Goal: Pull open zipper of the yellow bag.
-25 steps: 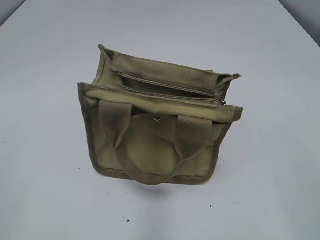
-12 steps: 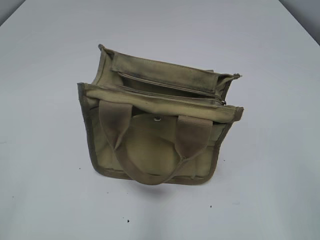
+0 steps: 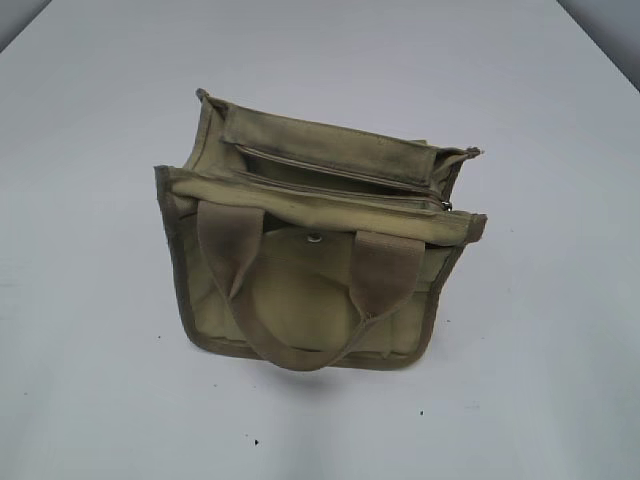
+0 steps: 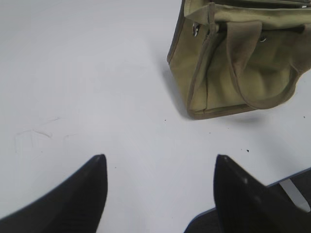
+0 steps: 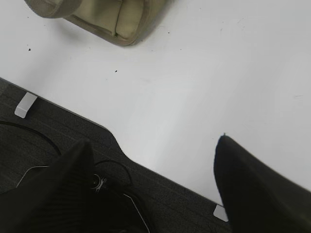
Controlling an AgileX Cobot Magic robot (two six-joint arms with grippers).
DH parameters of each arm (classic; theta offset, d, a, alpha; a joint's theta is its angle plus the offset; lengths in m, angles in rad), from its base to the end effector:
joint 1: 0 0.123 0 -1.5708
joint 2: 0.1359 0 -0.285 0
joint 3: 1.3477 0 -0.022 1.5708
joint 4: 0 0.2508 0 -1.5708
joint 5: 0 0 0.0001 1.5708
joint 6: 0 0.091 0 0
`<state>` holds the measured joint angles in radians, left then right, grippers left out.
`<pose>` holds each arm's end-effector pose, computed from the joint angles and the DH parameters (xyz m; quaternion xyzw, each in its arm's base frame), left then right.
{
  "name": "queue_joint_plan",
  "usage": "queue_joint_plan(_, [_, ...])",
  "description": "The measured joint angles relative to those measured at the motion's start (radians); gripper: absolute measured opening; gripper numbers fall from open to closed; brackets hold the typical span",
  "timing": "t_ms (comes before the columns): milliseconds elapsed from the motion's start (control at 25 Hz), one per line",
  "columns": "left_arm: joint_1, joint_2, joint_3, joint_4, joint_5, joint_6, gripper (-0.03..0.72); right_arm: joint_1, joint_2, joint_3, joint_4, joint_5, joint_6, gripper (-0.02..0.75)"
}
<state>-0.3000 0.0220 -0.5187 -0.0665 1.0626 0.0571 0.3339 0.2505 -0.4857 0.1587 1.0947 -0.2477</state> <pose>-0.0051 -0.0040 0.2826 0.1529 0.8403 -0.0959 0.5112 0.0258 0.0225 0.2681 -0.2575 0.8816 0.0957 0.3837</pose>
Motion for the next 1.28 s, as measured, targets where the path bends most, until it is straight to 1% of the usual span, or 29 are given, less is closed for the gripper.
queue_joint_plan(120, [0.0, 0.0, 0.0, 0.0, 0.0, 0.0, 0.526, 0.0, 0.0, 0.0, 0.0, 0.0, 0.0, 0.594])
queue_joint_plan(200, [0.0, 0.0, 0.0, 0.0, 0.0, 0.0, 0.526, -0.014, 0.0, 0.0, 0.001, 0.0, 0.0, 0.594])
queue_joint_plan(320, [0.014, 0.0, 0.0, -0.001, 0.0, 0.0, 0.526, -0.09, -0.007, 0.0, 0.002, 0.0, 0.0, 0.594])
queue_joint_plan(400, [0.062, 0.0, 0.0, -0.001, 0.0, 0.0, 0.526, -0.155, -0.033, 0.0, 0.003, -0.001, 0.0, 0.594])
queue_joint_plan(520, [0.166, 0.0, 0.0, -0.001, 0.0, 0.0, 0.526, -0.219, -0.114, 0.0, 0.003, -0.001, 0.0, 0.594])
queue_joint_plan(600, [0.227, -0.01, 0.0, -0.001, -0.001, 0.0, 0.526, -0.235, -0.171, 0.0, 0.003, -0.001, 0.0, 0.594])
queue_joint_plan(680, [0.26, -0.026, 0.0, -0.001, -0.002, 0.0, 0.526, -0.238, -0.226, 0.0, 0.003, -0.001, 0.0, 0.594])
queue_joint_plan(760, [0.268, -0.028, 0.001, -0.001, -0.002, 0.0, 0.526, -0.238, -0.255, 0.0, 0.004, -0.001, 0.0, 0.594])
queue_joint_plan(1280, [0.268, -0.028, 0.001, -0.001, 0.0, 0.0, 0.526, -0.241, -0.256, 0.001, 0.004, -0.001, 0.0, 0.594])
